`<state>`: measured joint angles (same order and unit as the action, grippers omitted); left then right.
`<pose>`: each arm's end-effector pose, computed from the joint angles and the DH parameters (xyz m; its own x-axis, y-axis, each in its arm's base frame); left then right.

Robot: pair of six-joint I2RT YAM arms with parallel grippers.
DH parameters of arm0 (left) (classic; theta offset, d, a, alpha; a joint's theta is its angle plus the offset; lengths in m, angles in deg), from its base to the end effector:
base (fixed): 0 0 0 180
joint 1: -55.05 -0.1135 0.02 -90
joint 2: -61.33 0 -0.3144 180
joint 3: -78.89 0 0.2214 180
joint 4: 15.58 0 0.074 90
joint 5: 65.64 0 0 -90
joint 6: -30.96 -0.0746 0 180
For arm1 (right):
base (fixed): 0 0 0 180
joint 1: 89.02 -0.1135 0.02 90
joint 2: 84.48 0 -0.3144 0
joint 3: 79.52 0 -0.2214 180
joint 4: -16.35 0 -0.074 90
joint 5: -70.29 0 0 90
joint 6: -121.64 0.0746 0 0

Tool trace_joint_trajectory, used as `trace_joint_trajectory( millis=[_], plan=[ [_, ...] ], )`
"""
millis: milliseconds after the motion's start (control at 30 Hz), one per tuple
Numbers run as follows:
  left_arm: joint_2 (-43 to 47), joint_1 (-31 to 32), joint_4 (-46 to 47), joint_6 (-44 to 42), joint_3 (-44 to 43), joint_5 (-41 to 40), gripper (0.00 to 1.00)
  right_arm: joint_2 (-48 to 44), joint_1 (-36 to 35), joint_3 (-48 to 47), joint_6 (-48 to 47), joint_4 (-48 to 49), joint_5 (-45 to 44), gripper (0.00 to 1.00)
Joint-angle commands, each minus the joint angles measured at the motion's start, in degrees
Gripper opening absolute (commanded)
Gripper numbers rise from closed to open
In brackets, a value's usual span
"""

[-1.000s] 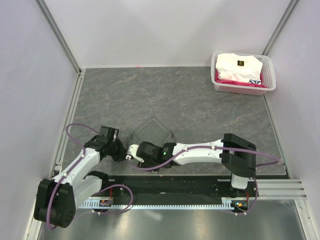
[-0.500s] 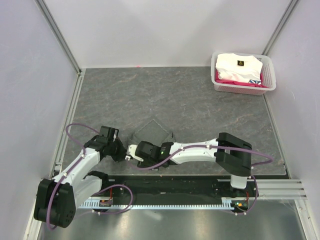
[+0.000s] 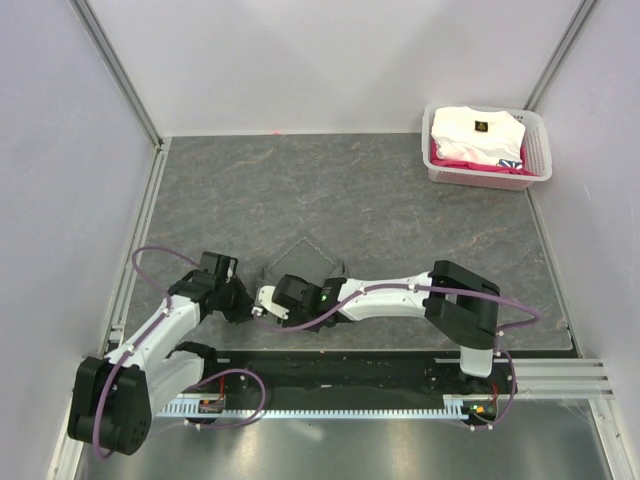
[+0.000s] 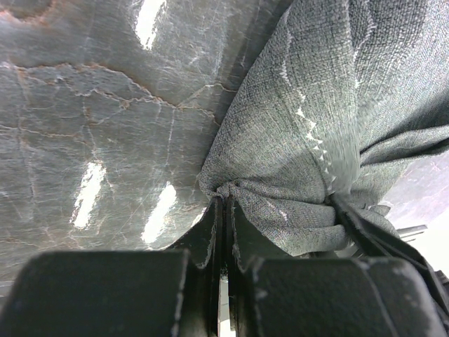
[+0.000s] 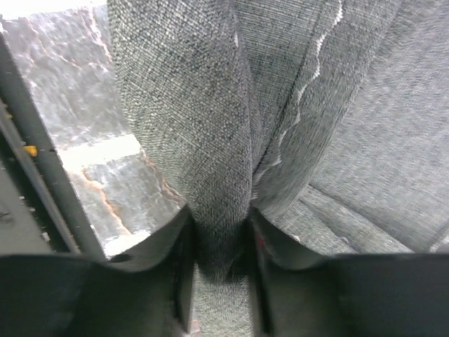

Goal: Fold the napkin, place the utensils inside, and roll it up
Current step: Roll the napkin with the utensil

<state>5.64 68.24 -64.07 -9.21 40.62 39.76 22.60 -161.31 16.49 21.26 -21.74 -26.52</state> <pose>0.1061 -0.0452 0.1737 -0.8221 -0.5640 -0.0780 -0.4692 0.7487 -0.4683 0.1263 0.3663 0.1975 -0.0949 -0.8852 -0.4555 -0.9613 0.2003 -0.1890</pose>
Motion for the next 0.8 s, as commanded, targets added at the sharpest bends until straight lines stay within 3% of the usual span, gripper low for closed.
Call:
trace_joint_trajectory(
  millis=[0, 133, 233, 367, 467, 767],
  plan=[
    [-0.6, -0.2, 0.1, -3.1, -2.8, 0.6, 0.02, 2.7, 1.9, -2.0, 0.8, -2.8, 9.2, 0.33],
    [-0.8, -0.2, -0.1, -5.6, -4.9, 0.2, 0.03, 5.0, 3.8, -2.6, 1.8, -7.5, 16.7, 0.26],
    [-0.6, -0.2, -0.1, -5.8, -6.1, 0.5, 0.12, 6.2, 5.4, -1.7, 2.7, -8.8, 21.6, 0.21],
    [1.2, -0.2, -1.3, -5.0, -6.6, 0.2, 0.36, 8.9, 7.1, -1.8, 3.5, -10.8, 27.4, 0.19],
    [2.3, -0.2, -2.9, -4.6, -6.6, -0.7, 0.47, 10.9, 8.0, -2.7, 3.5, -13.0, 29.5, 0.18],
    [8.0, -0.2, -7.5, -1.5, -7.5, -6.2, 0.68, 13.9, 11.3, -4.5, 2.9, -16.4, 35.6, 0.18]
  ],
)
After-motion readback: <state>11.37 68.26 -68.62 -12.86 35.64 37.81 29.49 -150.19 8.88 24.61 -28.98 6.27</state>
